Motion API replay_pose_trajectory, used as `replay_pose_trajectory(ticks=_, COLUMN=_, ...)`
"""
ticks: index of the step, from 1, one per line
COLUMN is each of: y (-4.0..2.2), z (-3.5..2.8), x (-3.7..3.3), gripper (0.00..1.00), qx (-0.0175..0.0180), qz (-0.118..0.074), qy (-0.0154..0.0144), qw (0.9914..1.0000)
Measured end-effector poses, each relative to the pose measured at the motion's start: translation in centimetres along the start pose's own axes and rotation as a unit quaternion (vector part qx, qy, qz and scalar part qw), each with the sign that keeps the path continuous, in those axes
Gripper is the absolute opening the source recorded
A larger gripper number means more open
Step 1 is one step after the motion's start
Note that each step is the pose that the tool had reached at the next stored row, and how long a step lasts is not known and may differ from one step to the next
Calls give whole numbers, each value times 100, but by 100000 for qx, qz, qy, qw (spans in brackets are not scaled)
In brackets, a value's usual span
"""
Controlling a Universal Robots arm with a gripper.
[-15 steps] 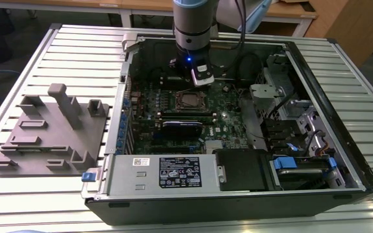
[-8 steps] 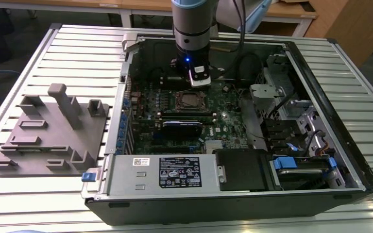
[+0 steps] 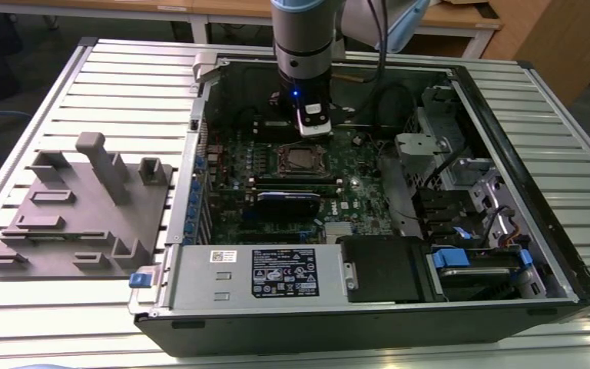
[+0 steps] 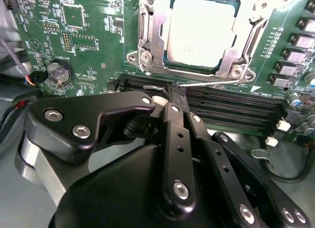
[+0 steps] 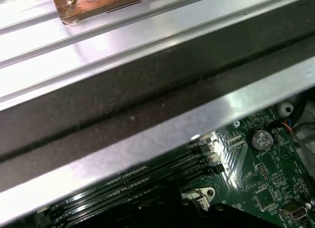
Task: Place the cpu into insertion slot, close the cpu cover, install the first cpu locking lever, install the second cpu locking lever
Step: 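Install the first cpu locking lever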
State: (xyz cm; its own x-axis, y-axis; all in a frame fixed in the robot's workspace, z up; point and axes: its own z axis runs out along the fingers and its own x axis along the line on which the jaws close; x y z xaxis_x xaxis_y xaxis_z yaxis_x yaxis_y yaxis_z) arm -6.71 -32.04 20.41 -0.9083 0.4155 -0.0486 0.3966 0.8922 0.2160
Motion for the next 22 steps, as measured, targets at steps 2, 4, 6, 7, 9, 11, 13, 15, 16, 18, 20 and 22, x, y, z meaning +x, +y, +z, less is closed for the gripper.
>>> replay_pose_trajectory(ticks=2, y=4, z=2, x=2, gripper=10, qx=21, qz=177, qy=-37, qw=100000)
replay_pose_trajectory(ticks=4, y=4, z=3, x=2, gripper=10, qx=27, qz=261, qy=-55, qw=100000)
replay_pose_trajectory(ticks=6, y=2, z=7, x=8, gripper=10, qx=-75, qz=249, qy=-243, qw=99999)
replay_pose_trajectory(ticks=7, y=1, z=9, x=9, gripper=10, qx=-193, qz=220, qy=-358, qw=99999)
replay_pose_trajectory(ticks=9, y=-1, z=14, x=11, gripper=10, qx=-534, qz=179, qy=-603, qw=99997)
replay_pose_trajectory(ticks=11, y=-1, z=18, x=11, gripper=10, qx=-726, qz=155, qy=-719, qw=99995)
replay_pose_trajectory(ticks=13, y=-1, z=18, x=12, gripper=10, qx=-746, qz=159, qy=-745, qw=99994)
replay_pose_trajectory(ticks=15, y=-2, z=18, x=12, gripper=10, qx=-753, qz=155, qy=-754, qw=99994)
replay_pose_trajectory(ticks=16, y=-2, z=18, x=12, gripper=10, qx=-755, qz=155, qy=-760, qw=99994)
replay_pose_trajectory(ticks=18, y=-4, z=26, x=12, gripper=10, qx=-789, qz=148, qy=-800, qw=99994)
replay_pose_trajectory(ticks=20, y=-9, z=44, x=13, gripper=10, qx=-855, qz=119, qy=-964, qw=99992)
replay_pose_trajectory(ticks=22, y=-12, z=61, x=13, gripper=10, qx=-946, qz=79, qy=-1138, qw=99989)
